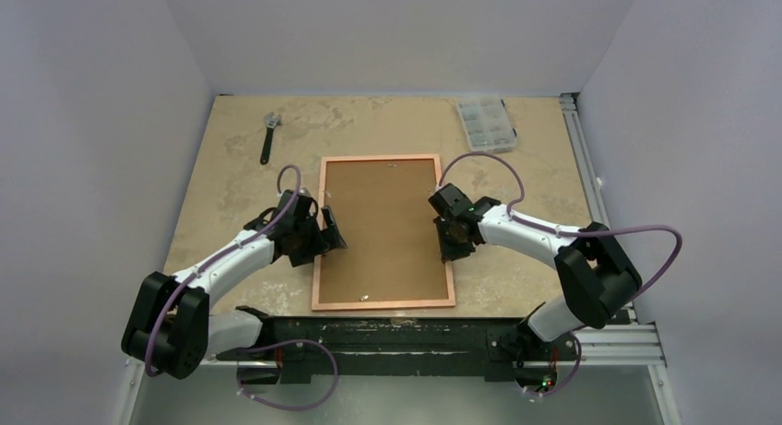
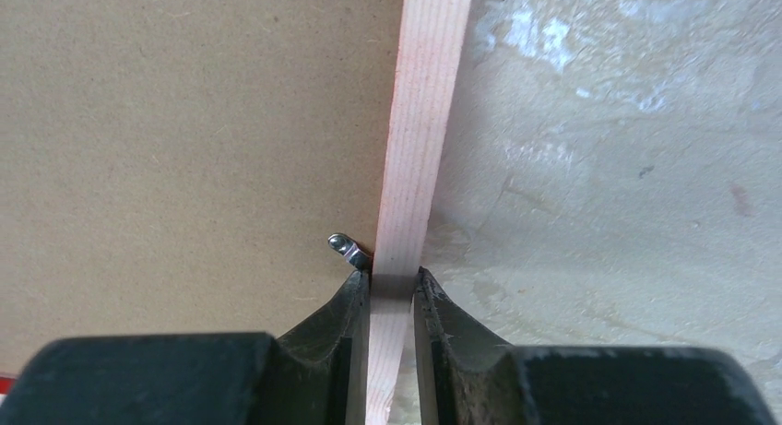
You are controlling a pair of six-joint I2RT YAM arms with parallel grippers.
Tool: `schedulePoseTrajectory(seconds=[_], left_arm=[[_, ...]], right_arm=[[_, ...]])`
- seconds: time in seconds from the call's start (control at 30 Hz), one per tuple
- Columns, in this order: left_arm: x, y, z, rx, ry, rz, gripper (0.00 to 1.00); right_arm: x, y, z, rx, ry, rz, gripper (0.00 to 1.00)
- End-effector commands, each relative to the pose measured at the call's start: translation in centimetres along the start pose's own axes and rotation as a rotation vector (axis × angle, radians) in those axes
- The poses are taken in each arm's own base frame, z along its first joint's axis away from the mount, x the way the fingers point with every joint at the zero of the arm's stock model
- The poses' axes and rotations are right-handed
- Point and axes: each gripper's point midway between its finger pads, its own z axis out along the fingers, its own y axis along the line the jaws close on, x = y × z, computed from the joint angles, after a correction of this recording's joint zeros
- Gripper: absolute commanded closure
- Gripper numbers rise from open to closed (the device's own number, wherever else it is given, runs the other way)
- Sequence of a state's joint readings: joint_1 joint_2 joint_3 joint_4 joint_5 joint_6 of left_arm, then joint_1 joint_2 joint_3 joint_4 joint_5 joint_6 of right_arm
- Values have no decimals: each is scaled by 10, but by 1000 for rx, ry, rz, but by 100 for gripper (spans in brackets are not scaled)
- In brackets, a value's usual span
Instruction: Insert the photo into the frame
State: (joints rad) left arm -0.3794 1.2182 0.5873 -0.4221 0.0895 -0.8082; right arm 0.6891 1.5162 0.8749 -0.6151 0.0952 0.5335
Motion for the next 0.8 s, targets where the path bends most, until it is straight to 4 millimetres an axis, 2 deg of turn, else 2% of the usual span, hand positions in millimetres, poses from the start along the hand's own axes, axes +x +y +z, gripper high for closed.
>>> schedulePoseTrajectory(seconds=[0.0, 0.17, 0.47, 0.77], left_arm=[[6, 8, 10, -7, 17, 17, 8], [7, 8, 12, -4, 24, 19, 10], [8, 8, 16, 3, 36, 20, 17], [10, 10, 18, -7, 43, 25, 23]], right_arm=[[-31, 5, 9, -21, -95, 25, 90], [-32, 9, 11, -75, -82, 49, 96], [-36, 4, 15, -243, -42, 180, 94], [-39, 6, 16, -271, -54, 195, 91]])
